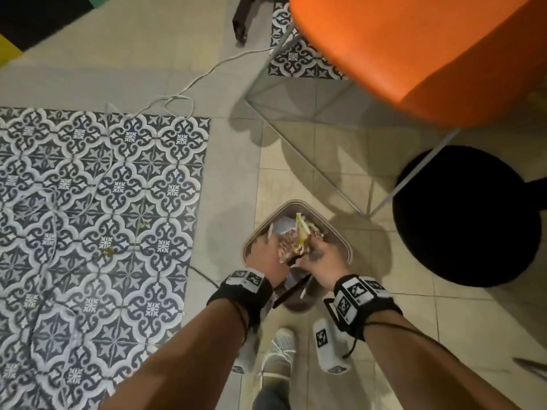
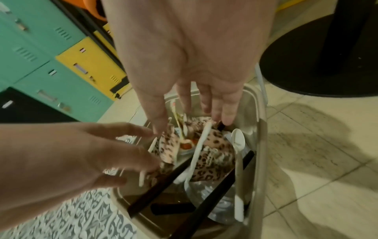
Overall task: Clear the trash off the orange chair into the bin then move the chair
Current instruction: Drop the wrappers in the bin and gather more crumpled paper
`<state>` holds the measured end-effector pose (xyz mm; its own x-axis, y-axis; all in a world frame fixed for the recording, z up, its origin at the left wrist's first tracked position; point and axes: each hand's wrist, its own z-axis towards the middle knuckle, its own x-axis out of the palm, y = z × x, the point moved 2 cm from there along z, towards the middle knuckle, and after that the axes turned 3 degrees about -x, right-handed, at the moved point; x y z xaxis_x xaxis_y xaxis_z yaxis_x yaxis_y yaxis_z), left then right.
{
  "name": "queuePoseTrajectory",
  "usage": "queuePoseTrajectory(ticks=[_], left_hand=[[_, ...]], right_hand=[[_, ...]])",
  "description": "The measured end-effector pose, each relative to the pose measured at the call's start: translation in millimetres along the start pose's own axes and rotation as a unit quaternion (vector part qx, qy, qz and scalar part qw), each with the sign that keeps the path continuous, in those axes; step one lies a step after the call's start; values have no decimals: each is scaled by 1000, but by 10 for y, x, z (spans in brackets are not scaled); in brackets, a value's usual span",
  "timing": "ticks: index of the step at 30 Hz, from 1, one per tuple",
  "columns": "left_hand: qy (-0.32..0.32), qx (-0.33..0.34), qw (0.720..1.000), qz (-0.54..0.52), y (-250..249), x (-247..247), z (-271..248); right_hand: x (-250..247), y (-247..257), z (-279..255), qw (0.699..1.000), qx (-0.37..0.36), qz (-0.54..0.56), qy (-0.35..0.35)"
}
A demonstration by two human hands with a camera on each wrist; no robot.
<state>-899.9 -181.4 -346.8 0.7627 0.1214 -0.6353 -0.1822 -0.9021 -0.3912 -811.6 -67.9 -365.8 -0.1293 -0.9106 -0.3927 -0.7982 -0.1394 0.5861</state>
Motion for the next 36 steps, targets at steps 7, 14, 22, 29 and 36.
queuePoseTrajectory(ticks=[7,14,22,29,36], left_hand=[[46,-20,997,59,-105,7,-192],[-9,103,994,-24,-973,92,-942],[104,283,953,-18,-2532,1376,-2561],[263,388,879,91,-3726,3189,-4238],[233,451,834,215,-4588,4726,-5246]], right_hand=[[-134,22,-349,995,20,-92,43],[-743,-180,-1322,993,-9,95,-75],[-2002,-1649,-3283,930,-18,212,-300],[-2738,-3997,-5482,831,133,189,-506],[-2784,-5767,-6851,761,422,173,-461]])
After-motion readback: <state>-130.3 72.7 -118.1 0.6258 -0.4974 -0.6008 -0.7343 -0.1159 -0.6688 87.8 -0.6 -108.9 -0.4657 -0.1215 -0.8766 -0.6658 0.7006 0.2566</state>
